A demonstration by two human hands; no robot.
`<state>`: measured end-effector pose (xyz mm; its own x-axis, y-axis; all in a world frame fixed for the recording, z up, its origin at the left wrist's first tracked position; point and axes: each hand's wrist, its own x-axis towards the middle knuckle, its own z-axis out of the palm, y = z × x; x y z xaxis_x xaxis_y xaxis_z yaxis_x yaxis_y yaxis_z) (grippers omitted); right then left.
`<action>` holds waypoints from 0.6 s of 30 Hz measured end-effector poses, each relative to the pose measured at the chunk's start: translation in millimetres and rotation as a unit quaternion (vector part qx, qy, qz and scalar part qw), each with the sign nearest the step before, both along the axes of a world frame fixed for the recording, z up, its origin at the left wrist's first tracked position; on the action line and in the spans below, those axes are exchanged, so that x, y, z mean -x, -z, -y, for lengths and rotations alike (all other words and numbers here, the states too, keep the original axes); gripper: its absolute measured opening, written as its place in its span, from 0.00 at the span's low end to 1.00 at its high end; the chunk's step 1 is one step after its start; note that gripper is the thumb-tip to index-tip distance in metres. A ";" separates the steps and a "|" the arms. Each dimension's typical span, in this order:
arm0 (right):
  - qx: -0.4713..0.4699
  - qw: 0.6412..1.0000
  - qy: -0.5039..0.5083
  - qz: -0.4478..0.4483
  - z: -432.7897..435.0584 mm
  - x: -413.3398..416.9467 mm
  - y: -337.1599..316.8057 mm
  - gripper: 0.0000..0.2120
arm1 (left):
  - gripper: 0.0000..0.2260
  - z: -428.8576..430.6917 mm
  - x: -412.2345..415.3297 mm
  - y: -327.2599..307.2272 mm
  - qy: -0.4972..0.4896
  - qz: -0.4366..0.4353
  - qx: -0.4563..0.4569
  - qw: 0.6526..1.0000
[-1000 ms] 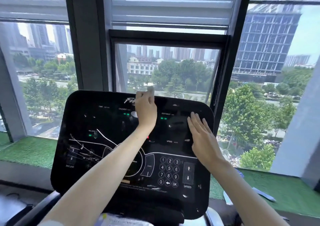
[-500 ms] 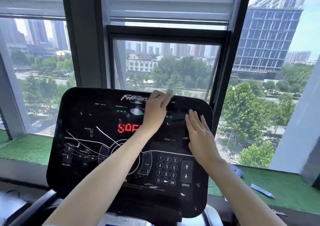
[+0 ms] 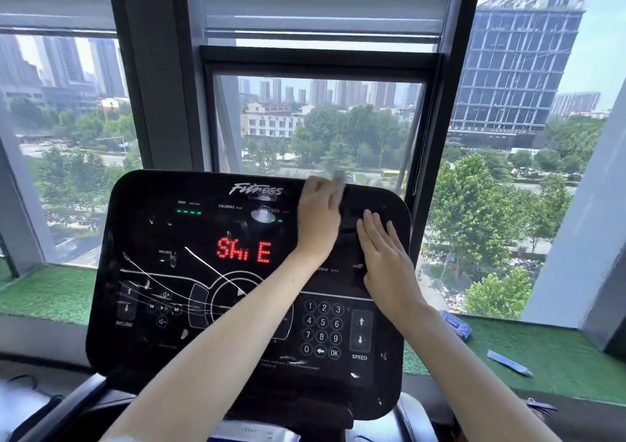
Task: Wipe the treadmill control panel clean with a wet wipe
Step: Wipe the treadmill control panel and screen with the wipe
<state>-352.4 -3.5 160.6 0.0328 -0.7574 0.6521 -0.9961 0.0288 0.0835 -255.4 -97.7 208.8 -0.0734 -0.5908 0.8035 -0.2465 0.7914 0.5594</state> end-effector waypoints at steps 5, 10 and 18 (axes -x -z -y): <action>0.003 1.000 -0.010 0.010 -0.5 0.1 -0.3 0.43 | 0.10 15.3 -9.7 0.3 -0.025 -0.068 -0.011 0.997; 0.012 1.000 -0.016 0.010 0.0 2.2 0.1 0.41 | 0.09 -2.2 9.1 2.6 0.043 0.060 0.039 0.997; 0.022 0.999 -0.020 0.018 0.7 1.7 1.0 0.41 | 0.09 3.2 7.2 5.7 -0.107 -0.119 -0.016 0.987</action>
